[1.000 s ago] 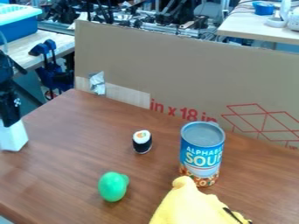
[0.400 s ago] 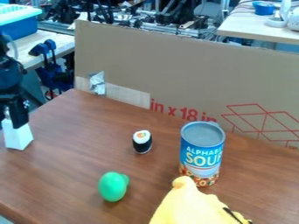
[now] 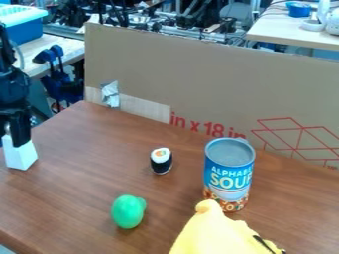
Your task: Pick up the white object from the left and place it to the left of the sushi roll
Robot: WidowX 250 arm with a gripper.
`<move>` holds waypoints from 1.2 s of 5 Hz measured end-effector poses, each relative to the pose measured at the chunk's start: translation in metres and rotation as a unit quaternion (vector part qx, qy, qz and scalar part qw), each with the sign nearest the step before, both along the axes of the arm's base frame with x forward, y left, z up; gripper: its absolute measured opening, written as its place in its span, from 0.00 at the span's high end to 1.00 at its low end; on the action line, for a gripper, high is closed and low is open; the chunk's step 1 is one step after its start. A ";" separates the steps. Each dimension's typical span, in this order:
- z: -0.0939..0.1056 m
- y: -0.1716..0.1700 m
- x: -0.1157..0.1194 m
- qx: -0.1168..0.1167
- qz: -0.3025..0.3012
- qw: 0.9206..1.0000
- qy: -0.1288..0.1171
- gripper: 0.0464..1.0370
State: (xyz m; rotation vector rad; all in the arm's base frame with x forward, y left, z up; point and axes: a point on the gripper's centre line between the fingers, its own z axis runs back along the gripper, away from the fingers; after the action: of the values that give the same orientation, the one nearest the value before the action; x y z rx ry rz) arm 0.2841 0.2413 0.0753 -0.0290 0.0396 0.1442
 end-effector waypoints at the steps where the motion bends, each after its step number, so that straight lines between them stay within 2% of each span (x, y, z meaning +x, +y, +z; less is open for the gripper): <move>1: -0.001 -0.004 -0.002 -0.001 -0.004 1.000 0.001 0.41; 2: 0.006 -0.018 -0.006 -0.012 -0.011 1.000 -0.008 0.41; 3: 0.026 -0.045 0.008 -0.009 -0.036 0.999 -0.032 0.41; 4: 0.036 -0.076 0.022 -0.024 -0.064 0.997 -0.027 0.41; 5: 0.029 -0.097 0.042 -0.028 -0.093 0.995 -0.019 0.41; 6: 0.014 -0.116 0.058 -0.043 -0.110 0.993 -0.003 0.41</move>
State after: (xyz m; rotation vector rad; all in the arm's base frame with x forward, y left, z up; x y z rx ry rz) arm 0.3420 0.1252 0.0891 -0.1100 0.0434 -0.0785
